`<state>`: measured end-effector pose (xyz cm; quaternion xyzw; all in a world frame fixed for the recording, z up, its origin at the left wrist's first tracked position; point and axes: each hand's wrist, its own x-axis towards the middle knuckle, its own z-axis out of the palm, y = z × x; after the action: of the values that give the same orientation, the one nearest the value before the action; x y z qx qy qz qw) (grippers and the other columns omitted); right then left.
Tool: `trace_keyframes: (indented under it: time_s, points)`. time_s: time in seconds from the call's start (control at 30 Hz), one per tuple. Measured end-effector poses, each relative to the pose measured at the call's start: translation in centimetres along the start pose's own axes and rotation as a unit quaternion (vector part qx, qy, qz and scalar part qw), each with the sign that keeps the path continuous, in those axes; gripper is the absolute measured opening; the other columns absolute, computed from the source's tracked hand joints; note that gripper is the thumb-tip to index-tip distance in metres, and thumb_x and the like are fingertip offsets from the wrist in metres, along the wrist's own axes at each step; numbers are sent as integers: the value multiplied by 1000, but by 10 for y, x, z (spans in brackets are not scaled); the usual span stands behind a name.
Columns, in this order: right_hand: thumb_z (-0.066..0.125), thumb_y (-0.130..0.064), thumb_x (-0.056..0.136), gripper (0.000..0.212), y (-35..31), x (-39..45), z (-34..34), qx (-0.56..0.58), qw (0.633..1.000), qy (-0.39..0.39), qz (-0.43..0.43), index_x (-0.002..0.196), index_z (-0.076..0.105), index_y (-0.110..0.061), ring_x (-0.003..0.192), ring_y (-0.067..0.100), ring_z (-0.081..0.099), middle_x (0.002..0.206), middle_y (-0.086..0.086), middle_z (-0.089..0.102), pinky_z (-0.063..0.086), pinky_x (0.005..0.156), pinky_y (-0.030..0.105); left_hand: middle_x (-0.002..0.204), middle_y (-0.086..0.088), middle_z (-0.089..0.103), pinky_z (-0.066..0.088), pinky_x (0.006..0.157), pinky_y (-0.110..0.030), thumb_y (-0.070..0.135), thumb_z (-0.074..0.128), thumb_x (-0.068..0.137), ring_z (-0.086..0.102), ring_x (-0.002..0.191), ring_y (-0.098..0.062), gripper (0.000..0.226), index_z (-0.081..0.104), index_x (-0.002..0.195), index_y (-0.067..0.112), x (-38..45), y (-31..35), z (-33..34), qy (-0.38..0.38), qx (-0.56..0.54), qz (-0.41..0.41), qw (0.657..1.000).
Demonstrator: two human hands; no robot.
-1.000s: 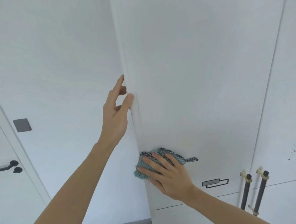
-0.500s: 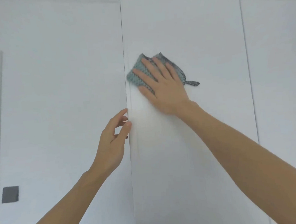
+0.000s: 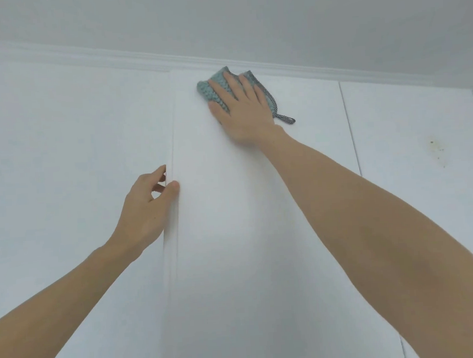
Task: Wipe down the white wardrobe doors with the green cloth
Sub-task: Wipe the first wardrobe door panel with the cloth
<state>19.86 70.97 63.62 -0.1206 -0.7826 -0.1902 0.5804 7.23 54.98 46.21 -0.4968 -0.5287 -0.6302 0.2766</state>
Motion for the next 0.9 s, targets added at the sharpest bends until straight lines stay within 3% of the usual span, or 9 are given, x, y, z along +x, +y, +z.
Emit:
trace_keyframes:
  time_s: [0.1, 0.2, 0.37, 0.47, 0.57, 0.67, 0.73, 0.83, 0.9]
  points:
    - [19, -57, 107, 59, 69, -18, -10, -12, 998, 11, 58, 162, 6, -42, 158, 17, -7, 171, -11, -4, -5, 127, 41, 120, 14, 60, 40, 85, -17, 24, 52, 108, 55, 102, 10, 33, 66, 108, 54, -5, -2, 3, 1, -4, 7, 1000]
    - [20, -55, 108, 58, 125, -42, -17, -2, 994, 23, 111, 162, 6, -42, 158, 21, -6, 172, -8, -3, -3, 127, 45, 127, 13, 60, 38, 84, -13, 26, 52, 107, 55, 111, 5, 32, 66, 125, 49, -6, -10, 5, 6, -21, -1, 1000]
    - [20, -51, 109, 57, 121, -62, -8, 10, 985, 41, 169, 163, 4, -39, 158, 24, -8, 172, -3, -5, -5, 127, 47, 134, 15, 58, 44, 101, -23, 30, 53, 107, 54, 122, 2, 37, 60, 142, 41, -9, -20, 6, 17, -47, -17, 999]
    - [20, -50, 109, 57, 95, -86, 7, -9, 992, 49, 112, 163, 4, -38, 158, 25, -8, 172, -2, -4, -5, 127, 47, 136, 14, 59, 42, 107, -24, 27, 54, 108, 53, 126, 3, 41, 57, 147, 38, -21, -29, 5, 27, -70, -27, 997]
    - [20, -52, 109, 57, 60, -135, 30, -22, 998, 35, 44, 163, 6, -40, 158, 22, -7, 172, -5, -3, -5, 127, 45, 133, 12, 60, 41, 117, -34, 28, 54, 108, 52, 130, 0, 42, 56, 148, 41, -40, -35, 9, 41, -86, -37, 995]
    - [22, -49, 109, 56, 24, -199, 55, -44, 998, 33, -22, 163, 14, -37, 159, 25, -2, 172, -2, 4, 0, 128, 47, 132, 3, 62, 45, 116, -42, 29, 55, 104, 55, 127, -7, 44, 58, 145, 43, -65, -44, 14, 48, -95, -50, 993]
    - [23, -47, 110, 55, 4, -249, 70, -55, 996, 26, -67, 163, 19, -34, 159, 28, 3, 172, 2, 10, 6, 127, 51, 134, -2, 62, 46, 114, -37, 27, 55, 104, 56, 124, -7, 45, 57, 148, 38, -90, -52, 18, 55, -103, -59, 991]
    - [29, -45, 110, 53, -23, -334, 90, -57, 991, 1, -119, 161, 26, -32, 158, 31, 8, 170, 5, 15, 12, 126, 55, 134, 0, 62, 48, 99, -19, 23, 54, 106, 57, 119, 1, 44, 56, 149, 35, -137, -65, 23, 59, -105, -68, 990]
    - [35, -44, 110, 52, -40, -396, 104, -45, 988, -19, -145, 160, 29, -32, 158, 32, 9, 170, 4, 18, 12, 126, 55, 134, 1, 61, 47, 93, -14, 21, 54, 107, 57, 118, 3, 44, 56, 149, 32, -168, -77, 25, 59, -102, -76, 990]
